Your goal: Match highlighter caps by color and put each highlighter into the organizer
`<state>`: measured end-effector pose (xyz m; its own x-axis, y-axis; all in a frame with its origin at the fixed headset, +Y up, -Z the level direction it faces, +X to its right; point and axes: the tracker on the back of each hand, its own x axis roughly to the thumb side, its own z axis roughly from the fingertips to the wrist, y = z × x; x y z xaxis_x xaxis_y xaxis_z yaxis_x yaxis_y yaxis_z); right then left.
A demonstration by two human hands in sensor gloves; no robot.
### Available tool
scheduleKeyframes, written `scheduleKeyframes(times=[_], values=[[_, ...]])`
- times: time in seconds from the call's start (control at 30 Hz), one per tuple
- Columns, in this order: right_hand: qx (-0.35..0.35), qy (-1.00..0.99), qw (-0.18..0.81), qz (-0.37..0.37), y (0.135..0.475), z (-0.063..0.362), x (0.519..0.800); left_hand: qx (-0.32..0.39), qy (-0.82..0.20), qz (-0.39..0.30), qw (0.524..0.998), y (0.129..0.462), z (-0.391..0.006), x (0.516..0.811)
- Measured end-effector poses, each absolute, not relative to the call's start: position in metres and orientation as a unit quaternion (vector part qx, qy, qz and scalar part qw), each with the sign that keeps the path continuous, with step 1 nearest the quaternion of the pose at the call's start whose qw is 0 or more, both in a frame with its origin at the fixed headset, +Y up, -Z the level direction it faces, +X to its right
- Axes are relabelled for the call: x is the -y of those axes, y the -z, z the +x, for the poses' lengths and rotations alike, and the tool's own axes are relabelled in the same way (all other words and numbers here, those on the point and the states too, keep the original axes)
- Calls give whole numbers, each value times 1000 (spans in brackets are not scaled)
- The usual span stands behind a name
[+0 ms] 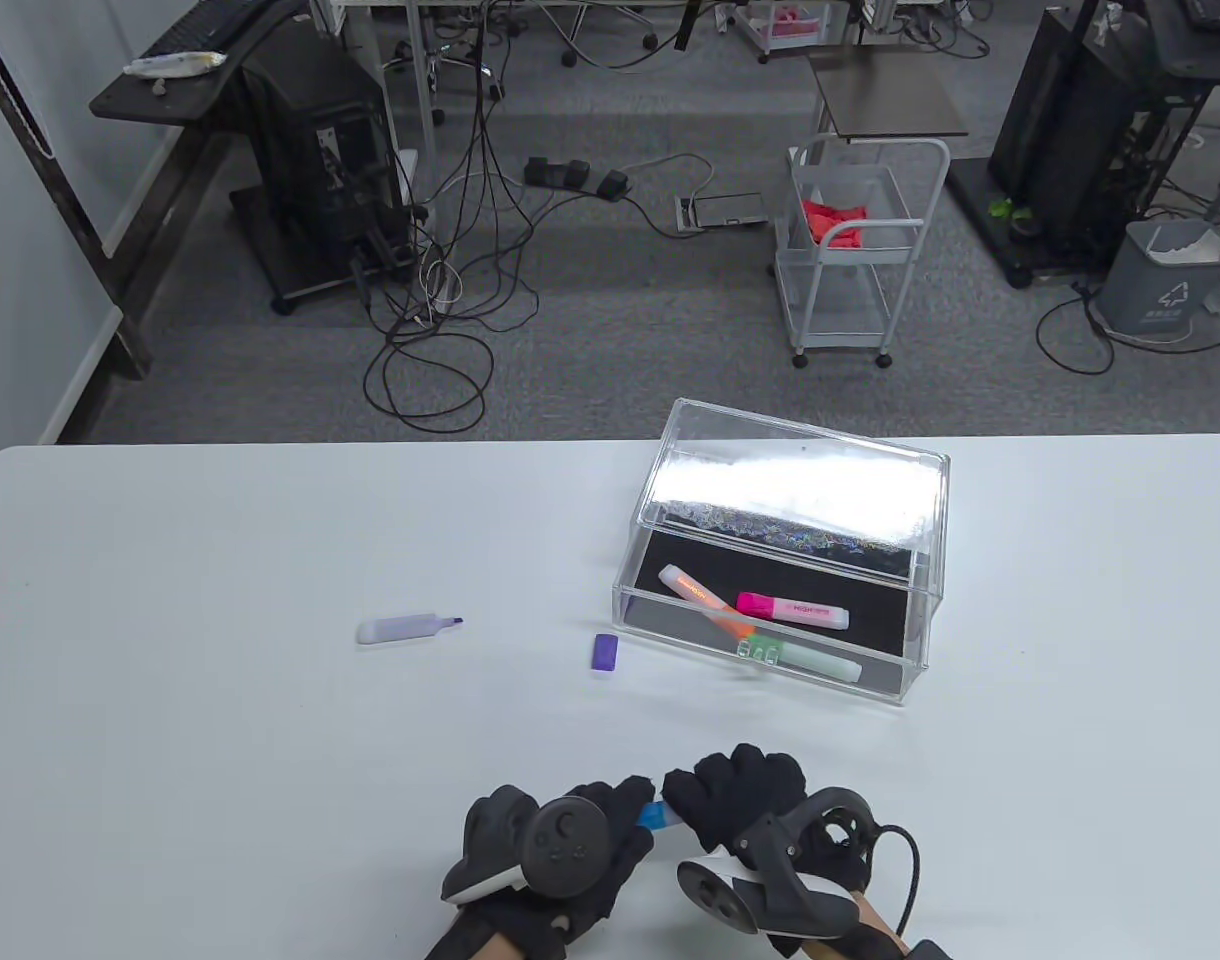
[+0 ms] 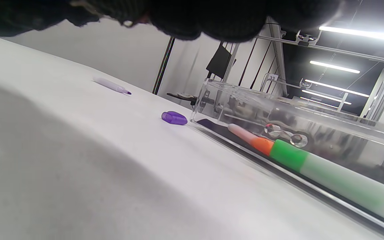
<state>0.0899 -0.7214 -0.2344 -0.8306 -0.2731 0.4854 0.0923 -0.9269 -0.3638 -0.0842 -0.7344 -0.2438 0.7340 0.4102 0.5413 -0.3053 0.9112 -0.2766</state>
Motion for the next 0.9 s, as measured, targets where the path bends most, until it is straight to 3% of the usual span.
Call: scheduleKeyframes(times=[0.4,0.7,0.9], values=[[-215,939,87,-254,224,83,721,304,-189,-52,932,237,-85,729],[-194,951,76,-229,237,88,726,285,-206,-65,934,246,-89,731],[-186,955,80,-218,240,92,728,267,-164,-69,947,248,-98,726]])
